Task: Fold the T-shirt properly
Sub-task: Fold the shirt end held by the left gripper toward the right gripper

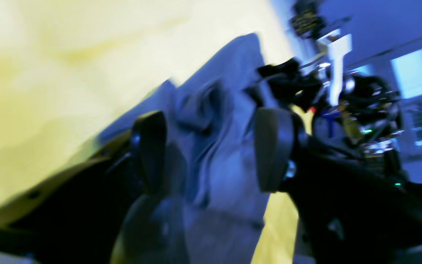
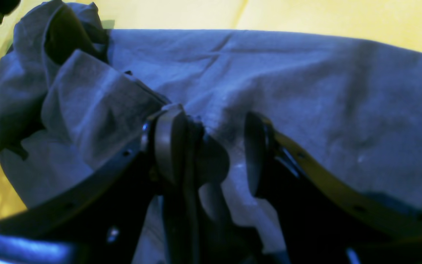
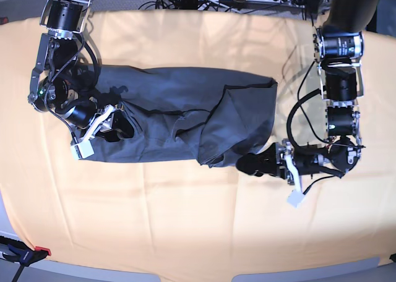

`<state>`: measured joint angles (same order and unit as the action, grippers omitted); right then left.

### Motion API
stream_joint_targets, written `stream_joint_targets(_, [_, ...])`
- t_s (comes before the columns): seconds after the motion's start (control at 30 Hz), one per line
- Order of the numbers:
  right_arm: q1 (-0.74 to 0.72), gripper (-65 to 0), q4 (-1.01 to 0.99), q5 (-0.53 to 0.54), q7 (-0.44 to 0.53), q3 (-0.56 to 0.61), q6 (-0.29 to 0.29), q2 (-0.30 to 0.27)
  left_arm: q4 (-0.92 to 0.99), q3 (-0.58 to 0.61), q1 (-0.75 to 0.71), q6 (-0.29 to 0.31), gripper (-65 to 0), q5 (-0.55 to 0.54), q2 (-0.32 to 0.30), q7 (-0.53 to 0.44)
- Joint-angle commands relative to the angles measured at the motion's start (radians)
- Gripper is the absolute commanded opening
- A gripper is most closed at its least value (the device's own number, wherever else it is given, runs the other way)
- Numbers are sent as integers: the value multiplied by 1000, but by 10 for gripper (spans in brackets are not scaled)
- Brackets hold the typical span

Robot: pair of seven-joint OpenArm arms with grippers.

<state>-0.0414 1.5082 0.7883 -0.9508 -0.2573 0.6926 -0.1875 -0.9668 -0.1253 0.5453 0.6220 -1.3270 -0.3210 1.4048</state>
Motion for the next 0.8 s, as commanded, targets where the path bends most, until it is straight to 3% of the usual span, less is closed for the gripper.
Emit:
stream_joint_targets(0.0, [-19,-356,13,22,16,-4,6,-10,-18,-6,29,7,-300,-33,-17,-9])
stream_joint_targets(0.13, [-19,-356,13,23,16,-4,6,-10,-18,-3,25,7,-324,-43,-48,-9])
stream_joint_targets(0.17, [-19,-356,13,22,16,-4,6,-10,-18,6,23,7,-369,-54,-56,-9])
stream_joint_targets(0.27, [-19,-356,13,23,17,-4,6,-10,-18,51,20,7,-650,-86,-79,-9])
stream_joint_targets(0.63, [-19,-357,13,23,17,-4,6,-10,-18,212,54,14,-650,-58,-86,-9])
stream_joint_targets(0.77, [-19,-357,13,22,16,-4,6,-10,-18,251,62,14,-650,106,-86,-9])
